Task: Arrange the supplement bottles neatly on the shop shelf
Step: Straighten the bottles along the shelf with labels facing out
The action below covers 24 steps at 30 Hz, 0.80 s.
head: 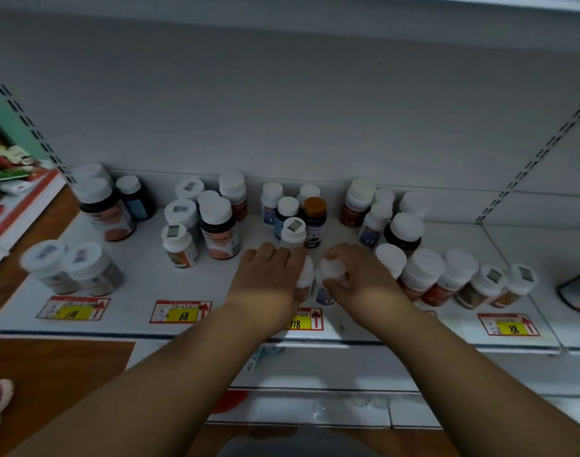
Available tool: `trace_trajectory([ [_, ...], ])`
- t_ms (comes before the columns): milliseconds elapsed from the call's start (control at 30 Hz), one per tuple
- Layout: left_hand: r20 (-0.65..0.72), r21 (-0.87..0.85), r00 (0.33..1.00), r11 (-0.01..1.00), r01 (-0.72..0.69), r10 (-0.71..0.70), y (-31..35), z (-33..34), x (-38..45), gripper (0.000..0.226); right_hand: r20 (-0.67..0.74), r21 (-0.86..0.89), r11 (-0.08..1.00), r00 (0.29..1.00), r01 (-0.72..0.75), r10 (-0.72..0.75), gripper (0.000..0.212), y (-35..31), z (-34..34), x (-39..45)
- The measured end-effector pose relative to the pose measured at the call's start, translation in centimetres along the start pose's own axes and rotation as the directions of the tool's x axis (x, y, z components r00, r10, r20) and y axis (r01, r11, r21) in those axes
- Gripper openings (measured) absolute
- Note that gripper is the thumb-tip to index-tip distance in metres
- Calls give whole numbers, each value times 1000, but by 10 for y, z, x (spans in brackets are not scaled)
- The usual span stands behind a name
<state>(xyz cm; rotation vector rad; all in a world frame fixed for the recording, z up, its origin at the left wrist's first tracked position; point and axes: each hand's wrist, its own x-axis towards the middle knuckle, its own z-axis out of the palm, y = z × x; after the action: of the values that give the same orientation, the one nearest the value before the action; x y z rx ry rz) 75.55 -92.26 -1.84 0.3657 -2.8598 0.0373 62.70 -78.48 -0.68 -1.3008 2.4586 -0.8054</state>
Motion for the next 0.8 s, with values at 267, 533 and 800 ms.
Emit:
trace_trajectory([
  [267,-113,-90,992,995,46,-56,7,-12,3,63,-130,-120,983,980,138,-154,50,-20,-6,-19],
  [533,-124,-219,991,976,12,-40,48,-32,51,59,-403,-87,986,900,143,-166,16,18,-111,20],
  [800,-119,-229,984,968,105,-135,83,-29,91,50,275,-407,913,955,13,109,18,49,-116,110],
])
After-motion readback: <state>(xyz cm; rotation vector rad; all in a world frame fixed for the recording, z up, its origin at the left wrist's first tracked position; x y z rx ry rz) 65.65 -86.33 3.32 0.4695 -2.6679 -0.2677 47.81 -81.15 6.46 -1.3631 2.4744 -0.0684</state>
